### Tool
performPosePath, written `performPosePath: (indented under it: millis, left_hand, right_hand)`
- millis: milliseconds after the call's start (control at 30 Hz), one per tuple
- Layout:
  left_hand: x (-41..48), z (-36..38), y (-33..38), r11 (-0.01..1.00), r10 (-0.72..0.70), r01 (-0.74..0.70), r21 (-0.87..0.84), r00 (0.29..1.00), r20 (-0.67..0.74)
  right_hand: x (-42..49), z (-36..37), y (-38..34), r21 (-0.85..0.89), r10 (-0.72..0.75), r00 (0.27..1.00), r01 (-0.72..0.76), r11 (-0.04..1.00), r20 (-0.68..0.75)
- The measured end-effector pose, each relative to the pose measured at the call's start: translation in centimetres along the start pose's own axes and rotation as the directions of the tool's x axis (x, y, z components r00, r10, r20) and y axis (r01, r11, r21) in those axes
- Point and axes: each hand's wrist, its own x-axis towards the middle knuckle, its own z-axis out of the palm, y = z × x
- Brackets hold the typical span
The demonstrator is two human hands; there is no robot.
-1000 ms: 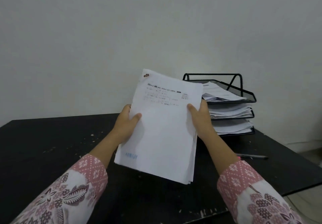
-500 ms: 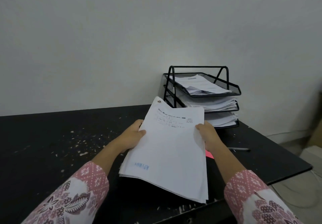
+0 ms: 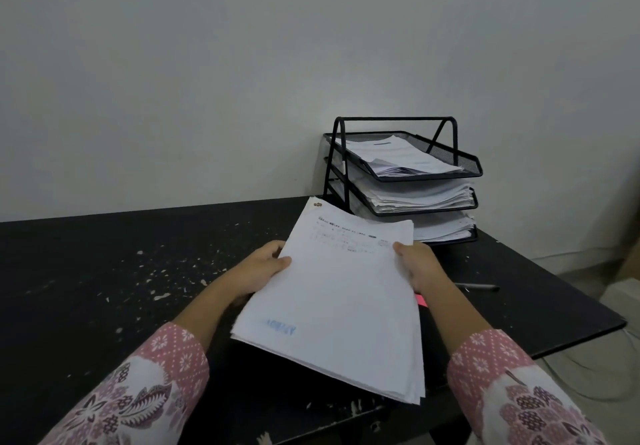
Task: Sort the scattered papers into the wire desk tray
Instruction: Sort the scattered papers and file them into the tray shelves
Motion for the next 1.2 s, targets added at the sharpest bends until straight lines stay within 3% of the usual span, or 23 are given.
performPosePath:
  millis: [100, 233, 467, 667, 767, 900, 1000, 1200]
  left_hand:
    - [-0.4, 0.0, 0.1, 0.986, -0.061, 0.087, -0.146, 0.983, 0.174]
    - [-0.9, 0.8, 0.6, 0.992, -0.063, 0.104, -0.077, 0.907, 0.417]
    - [1.5, 3.3, 2.1, 0.998, -0.004, 0.019, -0.057, 0.966, 0.260]
    - [2.6, 6.6, 4.1, 0.986, -0.008, 0.040, -0.163, 0.982, 0.188]
    - [3.2, 8.5, 5.2, 0.968, -0.015, 0.048, -0.245, 0.991, 0.134]
    - [4.0, 11.2, 6.9, 0.939, -0.024, 0.041, -0.342, 0.998, 0.054]
    - [5.0, 12.8, 7.5, 0.909, -0.024, 0.029, -0.416, 1.000, 0.016]
    - [6.1, 13.8, 7.0, 0.885, 0.038, -0.008, -0.465, 0.998, 0.055]
  right_hand:
    - [0.5, -1.5, -0.7, 0.000, 0.001, 0.996, -0.001, 1.000, -0.084]
    - [1.1, -3.9, -1.2, 0.036, 0.005, 0.990, 0.000, 0.999, -0.141]
    - [0.9, -6.8, -1.3, 0.046, 0.101, 0.992, -0.098, 0.994, -0.073]
    - [0.9, -9.7, -1.0, -0.038, 0.124, 0.992, -0.125, 0.991, -0.026]
    - [0.7, -10.5, -1.1, 0.151, 0.127, 0.992, -0.127, 0.980, 0.011]
    - [0.8, -10.6, -0.9, 0.515, 0.111, 0.990, -0.141, 0.846, 0.088]
    - [0.5, -10.1, -0.8, 0.609, 0.044, 0.998, -0.063, 0.790, 0.047]
    - [0.8, -7.7, 0.9, 0.376, 0.034, 0.997, -0.005, 0.926, -0.070]
